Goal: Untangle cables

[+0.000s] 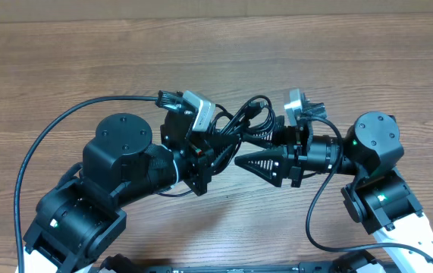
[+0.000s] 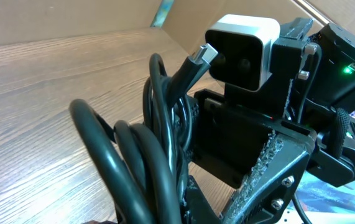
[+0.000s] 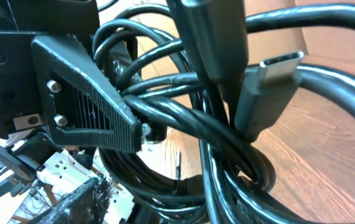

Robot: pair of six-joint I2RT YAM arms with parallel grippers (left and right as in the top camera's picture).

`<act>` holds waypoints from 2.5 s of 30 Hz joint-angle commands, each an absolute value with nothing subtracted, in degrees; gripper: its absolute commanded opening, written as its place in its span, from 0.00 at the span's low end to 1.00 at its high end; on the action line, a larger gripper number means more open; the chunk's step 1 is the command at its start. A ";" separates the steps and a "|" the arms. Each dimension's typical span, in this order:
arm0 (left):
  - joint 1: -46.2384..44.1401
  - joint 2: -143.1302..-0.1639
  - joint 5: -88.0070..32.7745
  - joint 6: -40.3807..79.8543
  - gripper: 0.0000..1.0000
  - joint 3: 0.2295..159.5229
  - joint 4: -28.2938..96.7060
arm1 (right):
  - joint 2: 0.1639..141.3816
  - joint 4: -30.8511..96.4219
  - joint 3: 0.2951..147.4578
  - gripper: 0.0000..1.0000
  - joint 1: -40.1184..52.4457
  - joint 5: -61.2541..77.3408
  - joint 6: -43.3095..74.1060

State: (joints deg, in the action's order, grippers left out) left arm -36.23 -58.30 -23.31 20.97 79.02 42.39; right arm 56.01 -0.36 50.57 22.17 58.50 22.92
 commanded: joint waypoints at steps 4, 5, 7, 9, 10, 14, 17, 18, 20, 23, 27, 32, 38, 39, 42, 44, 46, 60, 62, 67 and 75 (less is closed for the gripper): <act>-36.77 -58.24 -31.16 21.02 0.04 79.55 42.65 | 56.66 -2.11 51.09 0.63 22.06 54.08 23.57; -36.77 -58.24 -31.16 21.02 0.04 79.55 42.54 | 56.64 -2.13 51.09 0.65 22.11 54.17 24.29; -36.77 -58.26 -31.07 20.99 0.04 79.55 42.13 | 56.64 -2.59 51.09 0.66 22.17 56.29 24.40; -36.77 -58.46 -31.11 21.02 0.04 79.55 41.21 | 56.64 -2.83 51.09 0.66 22.17 58.63 24.43; -36.77 -58.50 -31.09 20.99 0.04 79.55 40.97 | 56.64 -2.98 51.09 0.66 22.17 59.57 24.43; -36.77 -58.50 -29.80 20.99 0.04 79.55 40.62 | 56.64 -3.22 51.09 0.66 22.17 62.43 24.43; -36.77 -58.52 -27.70 20.97 0.04 79.55 40.62 | 56.64 -3.70 51.09 0.66 22.17 64.31 24.43; -36.77 -58.63 -27.24 20.97 0.04 79.55 40.62 | 56.64 -3.92 51.09 0.66 22.17 65.08 24.45; -36.77 -58.85 -27.18 20.97 0.04 79.55 40.62 | 56.64 -4.60 51.09 0.66 22.17 66.24 24.43; -36.77 -59.44 -26.72 20.97 0.04 79.55 40.62 | 56.64 -5.85 51.09 0.66 22.17 68.18 24.43; -36.77 -60.84 -26.33 20.97 0.04 79.55 40.62 | 56.64 -6.00 51.09 0.66 22.17 69.38 24.43; -36.75 -62.96 -26.24 20.97 0.04 79.55 40.32 | 56.64 -5.98 51.09 0.60 22.17 69.97 24.43; -36.75 -63.57 -23.27 21.04 0.04 79.55 40.16 | 56.64 -5.93 51.09 0.29 22.15 70.67 24.43; -36.75 -63.53 -22.39 21.04 0.04 79.55 40.16 | 56.64 -5.93 51.09 0.24 22.15 70.67 24.43; -36.73 -63.53 -21.19 21.45 0.04 79.55 40.18 | 56.64 -5.91 51.09 0.18 22.15 70.67 24.43; -36.69 -63.53 -20.36 21.45 0.04 79.55 40.21 | 56.64 -5.82 51.09 0.16 22.15 70.67 24.43; -36.64 -63.53 -18.55 21.47 0.04 79.55 40.27 | 56.64 -5.67 51.09 0.15 22.15 70.67 24.40; -36.67 -59.46 -7.07 21.69 0.04 79.55 45.65 | 56.64 -5.76 51.09 0.11 22.09 70.63 24.40; -36.67 -59.44 -7.05 23.83 0.04 79.55 45.60 | 56.64 -5.80 51.09 0.06 22.09 70.63 24.38; -36.69 -60.07 -7.53 26.68 0.04 79.55 45.60 | 56.64 -6.44 51.09 0.04 22.09 70.65 24.40; -36.84 -61.82 -10.55 27.09 0.04 79.55 44.95 | 56.64 -7.25 51.09 0.04 22.11 70.67 24.43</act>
